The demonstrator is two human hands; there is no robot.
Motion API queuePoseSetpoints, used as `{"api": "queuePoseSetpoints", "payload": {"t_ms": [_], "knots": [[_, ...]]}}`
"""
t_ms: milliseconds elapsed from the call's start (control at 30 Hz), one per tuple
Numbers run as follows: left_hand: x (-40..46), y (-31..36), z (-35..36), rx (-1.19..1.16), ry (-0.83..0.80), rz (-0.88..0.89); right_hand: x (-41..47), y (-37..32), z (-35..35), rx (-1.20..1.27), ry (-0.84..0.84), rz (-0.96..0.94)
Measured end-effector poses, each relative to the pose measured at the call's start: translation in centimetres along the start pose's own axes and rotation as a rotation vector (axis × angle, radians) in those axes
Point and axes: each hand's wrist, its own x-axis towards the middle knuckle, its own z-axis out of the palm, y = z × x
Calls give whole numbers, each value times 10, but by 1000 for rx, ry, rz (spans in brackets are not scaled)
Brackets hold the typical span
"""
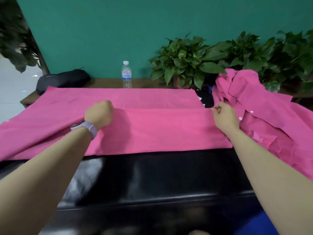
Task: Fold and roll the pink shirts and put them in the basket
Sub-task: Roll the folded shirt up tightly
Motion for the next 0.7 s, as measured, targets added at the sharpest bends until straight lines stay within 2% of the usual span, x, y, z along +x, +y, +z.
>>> {"api": "queuePoseSetpoints", "payload": {"t_ms": [167, 300, 433, 533, 600, 700], "knots": [[21, 9, 32, 65, -120, -49, 7, 15, 35, -261, -44, 58], [11, 2, 64, 36, 66, 21, 6, 28, 51, -364, 56, 15], [5, 9, 60, 73, 236, 69, 0, 15, 48, -398, 92, -26], [-7, 26, 53, 97, 217, 290, -10, -11, 44, -532, 135, -123], [-20, 47, 54, -3, 102, 451, -22, -48, 56, -472, 21, -259], [-37, 76, 63, -99, -107, 592, -57, -106, 91, -142, -448, -335]]}}
